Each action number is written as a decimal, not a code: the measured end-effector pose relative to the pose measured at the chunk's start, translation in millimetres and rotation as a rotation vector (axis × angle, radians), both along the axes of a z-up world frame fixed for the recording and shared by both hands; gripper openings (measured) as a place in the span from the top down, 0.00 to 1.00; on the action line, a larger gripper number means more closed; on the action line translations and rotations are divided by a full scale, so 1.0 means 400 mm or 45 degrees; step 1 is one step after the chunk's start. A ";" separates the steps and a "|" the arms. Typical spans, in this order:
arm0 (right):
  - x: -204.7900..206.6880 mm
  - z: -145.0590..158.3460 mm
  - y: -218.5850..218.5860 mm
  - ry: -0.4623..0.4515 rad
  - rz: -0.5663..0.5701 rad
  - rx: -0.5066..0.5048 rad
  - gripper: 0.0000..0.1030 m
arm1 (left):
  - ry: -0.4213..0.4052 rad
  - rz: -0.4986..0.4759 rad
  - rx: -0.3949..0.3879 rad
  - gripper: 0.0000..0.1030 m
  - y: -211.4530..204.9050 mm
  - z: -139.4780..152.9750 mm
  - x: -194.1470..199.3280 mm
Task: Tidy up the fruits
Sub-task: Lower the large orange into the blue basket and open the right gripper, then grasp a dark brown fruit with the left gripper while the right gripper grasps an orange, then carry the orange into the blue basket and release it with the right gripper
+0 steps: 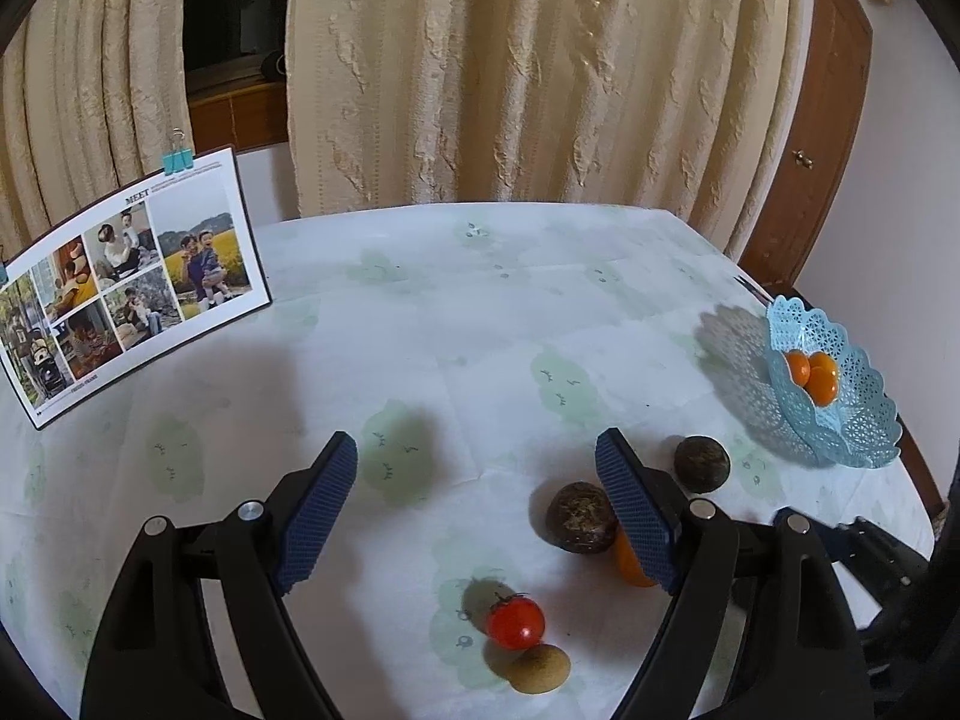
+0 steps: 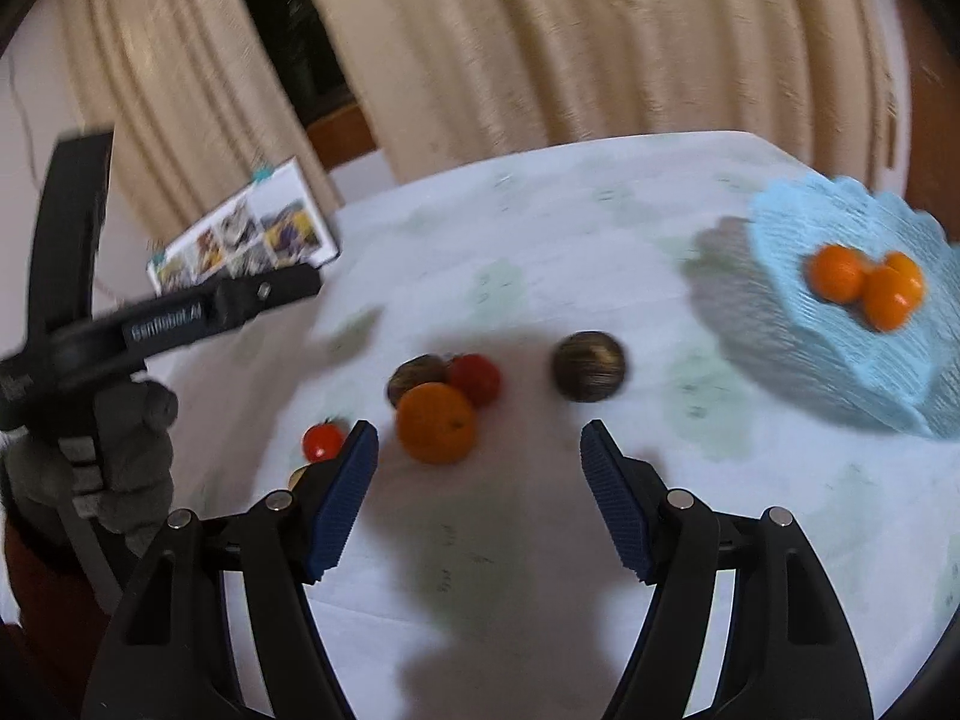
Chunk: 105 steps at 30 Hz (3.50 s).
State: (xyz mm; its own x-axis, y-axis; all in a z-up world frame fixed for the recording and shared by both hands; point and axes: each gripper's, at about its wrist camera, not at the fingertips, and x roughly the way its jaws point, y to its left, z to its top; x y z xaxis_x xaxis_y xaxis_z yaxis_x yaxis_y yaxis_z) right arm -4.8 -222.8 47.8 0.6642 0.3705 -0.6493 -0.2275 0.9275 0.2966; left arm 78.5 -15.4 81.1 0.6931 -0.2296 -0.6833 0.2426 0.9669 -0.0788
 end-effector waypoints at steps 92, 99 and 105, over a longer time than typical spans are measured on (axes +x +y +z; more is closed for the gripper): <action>-0.081 0.077 -0.404 -0.158 -0.627 0.052 0.62 | 0.005 -0.139 0.002 0.61 -0.076 -0.007 -0.019; -0.075 0.048 -0.461 -0.137 -0.737 0.017 0.62 | -0.009 -0.148 -0.010 0.61 -0.093 0.010 -0.031; -0.085 0.028 -0.497 -0.127 -0.794 0.030 0.62 | -0.022 -0.160 -0.012 0.61 -0.118 0.024 -0.043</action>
